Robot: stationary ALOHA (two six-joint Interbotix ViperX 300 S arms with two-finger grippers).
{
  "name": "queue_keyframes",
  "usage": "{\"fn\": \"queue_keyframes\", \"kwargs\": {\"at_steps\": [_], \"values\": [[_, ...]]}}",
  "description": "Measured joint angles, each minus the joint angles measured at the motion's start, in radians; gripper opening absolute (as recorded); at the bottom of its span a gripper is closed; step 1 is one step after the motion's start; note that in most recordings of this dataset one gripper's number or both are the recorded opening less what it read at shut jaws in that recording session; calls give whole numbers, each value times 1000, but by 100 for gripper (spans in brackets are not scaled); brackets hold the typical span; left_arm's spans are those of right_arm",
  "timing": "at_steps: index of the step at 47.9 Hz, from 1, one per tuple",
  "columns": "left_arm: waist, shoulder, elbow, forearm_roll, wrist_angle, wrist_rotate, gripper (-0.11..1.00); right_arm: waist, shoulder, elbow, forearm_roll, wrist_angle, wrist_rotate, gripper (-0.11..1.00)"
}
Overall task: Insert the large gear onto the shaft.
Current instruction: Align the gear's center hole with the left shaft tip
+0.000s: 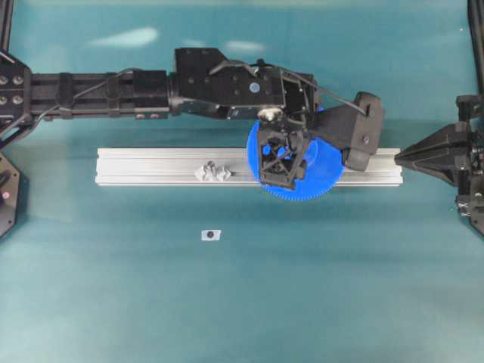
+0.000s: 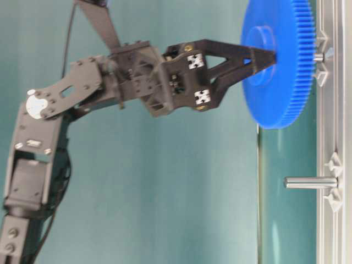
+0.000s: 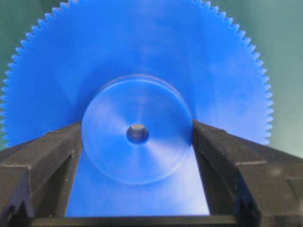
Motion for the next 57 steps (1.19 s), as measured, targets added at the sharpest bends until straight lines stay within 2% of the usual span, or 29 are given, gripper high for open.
{"fn": "queue_keyframes", "kwargs": {"at_steps": [57], "values": [[26, 11, -11, -5, -6, -5, 77, -5, -3, 0, 0, 0, 0, 12]]}}
